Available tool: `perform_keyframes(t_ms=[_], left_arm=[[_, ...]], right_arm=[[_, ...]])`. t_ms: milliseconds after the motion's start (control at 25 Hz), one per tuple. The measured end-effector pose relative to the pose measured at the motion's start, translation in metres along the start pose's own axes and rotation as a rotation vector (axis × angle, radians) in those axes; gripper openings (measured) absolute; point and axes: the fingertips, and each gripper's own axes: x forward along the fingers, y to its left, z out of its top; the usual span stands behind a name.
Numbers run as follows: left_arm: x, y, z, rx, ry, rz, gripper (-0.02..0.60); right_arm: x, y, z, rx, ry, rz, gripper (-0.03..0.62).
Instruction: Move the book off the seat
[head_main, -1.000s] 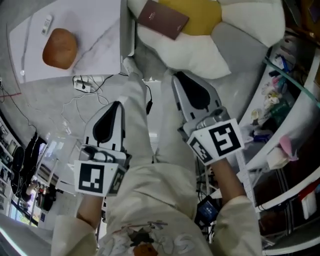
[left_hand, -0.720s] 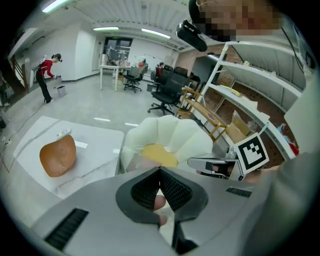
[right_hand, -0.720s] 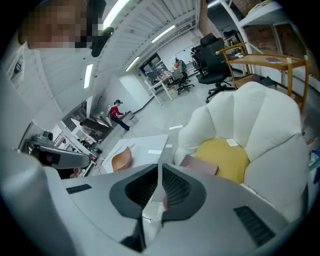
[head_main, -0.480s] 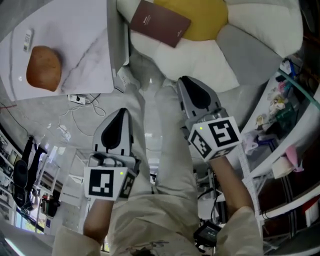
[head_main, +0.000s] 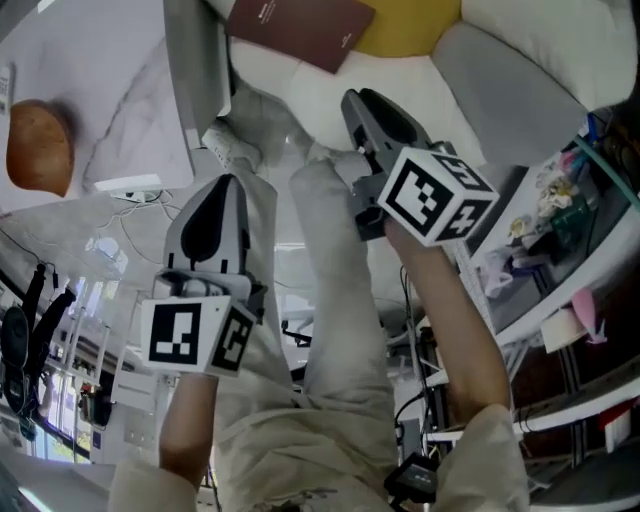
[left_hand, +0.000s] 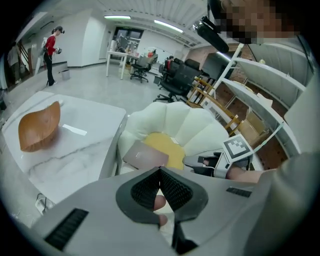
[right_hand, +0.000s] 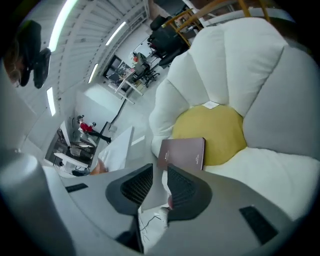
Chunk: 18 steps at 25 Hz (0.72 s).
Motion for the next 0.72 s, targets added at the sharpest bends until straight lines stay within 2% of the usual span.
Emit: perform_keyframes(t_ms=[120, 200, 360, 560, 720], left_arm=[[0.017, 0.001, -0.018, 0.007, 0.027, -0.021, 0.011], [0.028, 0.0, -0.025, 0.007, 0.036, -0.038, 0.011], [0.046, -0.001, -0.034, 0.01, 0.056, -0.062, 0.01], [0.073, -0.003, -0.039, 0.019, 0.07, -0.097, 0.01], [0.095, 0.001, -0.044, 0.035, 0.089, -0.099, 0.011]], right_arm=[[0.019, -0.019, -0.001, 0.103, -0.02, -0.004, 0.101], [0.032, -0.031, -0.002, 0.15, -0.019, 0.003, 0.15], [0.054, -0.047, -0.004, 0.143, -0.016, 0.012, 0.189], [0.081, -0.071, -0.002, 0.21, -0.003, 0.067, 0.199], [0.097, -0.092, -0.005, 0.196, 0.01, 0.048, 0.219]])
